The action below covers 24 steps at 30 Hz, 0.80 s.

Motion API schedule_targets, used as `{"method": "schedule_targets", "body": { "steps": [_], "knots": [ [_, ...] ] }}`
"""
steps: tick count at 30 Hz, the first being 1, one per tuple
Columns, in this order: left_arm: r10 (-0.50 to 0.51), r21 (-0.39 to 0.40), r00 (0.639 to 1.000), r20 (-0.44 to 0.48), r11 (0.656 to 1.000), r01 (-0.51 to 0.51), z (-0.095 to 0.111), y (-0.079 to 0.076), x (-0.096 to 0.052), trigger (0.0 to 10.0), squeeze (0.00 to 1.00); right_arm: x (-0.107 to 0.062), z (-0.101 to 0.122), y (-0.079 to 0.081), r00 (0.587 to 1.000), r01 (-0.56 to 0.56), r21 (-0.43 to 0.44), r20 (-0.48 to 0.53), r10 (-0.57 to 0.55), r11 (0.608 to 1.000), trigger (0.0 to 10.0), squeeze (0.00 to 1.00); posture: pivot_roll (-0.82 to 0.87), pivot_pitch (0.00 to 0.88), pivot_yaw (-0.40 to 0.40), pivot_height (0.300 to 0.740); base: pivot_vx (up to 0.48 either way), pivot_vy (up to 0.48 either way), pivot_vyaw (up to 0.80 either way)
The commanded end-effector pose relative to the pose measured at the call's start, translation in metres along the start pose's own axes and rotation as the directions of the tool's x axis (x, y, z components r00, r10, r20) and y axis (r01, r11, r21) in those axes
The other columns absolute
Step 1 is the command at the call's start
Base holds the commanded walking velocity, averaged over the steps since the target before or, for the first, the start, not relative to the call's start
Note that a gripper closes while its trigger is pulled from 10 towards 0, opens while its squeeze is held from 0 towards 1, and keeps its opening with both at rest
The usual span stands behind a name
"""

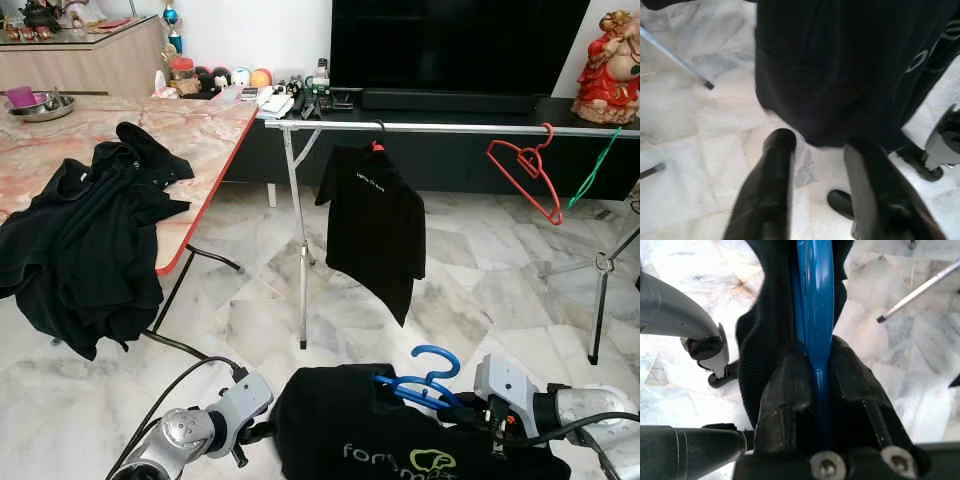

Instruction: Hang hanger

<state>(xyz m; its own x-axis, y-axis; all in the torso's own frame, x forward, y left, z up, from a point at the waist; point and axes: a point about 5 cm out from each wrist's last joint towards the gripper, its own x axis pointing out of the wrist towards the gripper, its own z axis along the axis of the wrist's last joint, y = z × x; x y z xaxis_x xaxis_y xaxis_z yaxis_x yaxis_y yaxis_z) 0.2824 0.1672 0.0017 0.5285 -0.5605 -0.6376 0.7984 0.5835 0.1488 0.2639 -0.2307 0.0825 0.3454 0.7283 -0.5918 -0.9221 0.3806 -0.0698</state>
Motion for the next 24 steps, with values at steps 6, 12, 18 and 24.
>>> {"method": "schedule_targets", "body": {
  "steps": [6,12,18,24],
  "knots": [
    [0.008,-0.008,1.0,0.0,1.0,-0.008,-0.001,0.001,-0.001,10.0,1.0,0.004,0.009,0.006,0.999,-0.04,-0.036,0.029,0.041,0.999,10.0,0.0,-0.03,0.0,-0.022,0.74,0.0,0.0,0.0],
    [0.111,0.007,0.994,-0.001,0.994,-0.111,0.003,0.01,-0.001,10.0,1.0,0.003,0.008,0.008,0.998,-0.065,-0.037,0.017,0.066,0.997,10.0,0.0,-0.03,0.0,-0.024,0.74,0.0,0.0,0.0],
    [0.18,-0.021,0.984,0.009,0.983,-0.18,0.007,0.017,-0.002,10.0,0.0,-0.001,0.01,0.007,0.996,-0.083,-0.04,0.011,0.083,0.996,10.0,0.0,-0.03,0.0,-0.033,0.74,0.0,0.0,0.0],
    [0.064,-0.031,0.998,-0.014,0.997,-0.064,0.003,0.005,0.002,10.0,0.0,-0.003,0.012,0.004,0.996,-0.084,-0.046,0.001,0.084,0.995,10.0,0.0,-0.03,0.002,-0.037,0.74,0.0,0.0,0.0]
  ]
}}
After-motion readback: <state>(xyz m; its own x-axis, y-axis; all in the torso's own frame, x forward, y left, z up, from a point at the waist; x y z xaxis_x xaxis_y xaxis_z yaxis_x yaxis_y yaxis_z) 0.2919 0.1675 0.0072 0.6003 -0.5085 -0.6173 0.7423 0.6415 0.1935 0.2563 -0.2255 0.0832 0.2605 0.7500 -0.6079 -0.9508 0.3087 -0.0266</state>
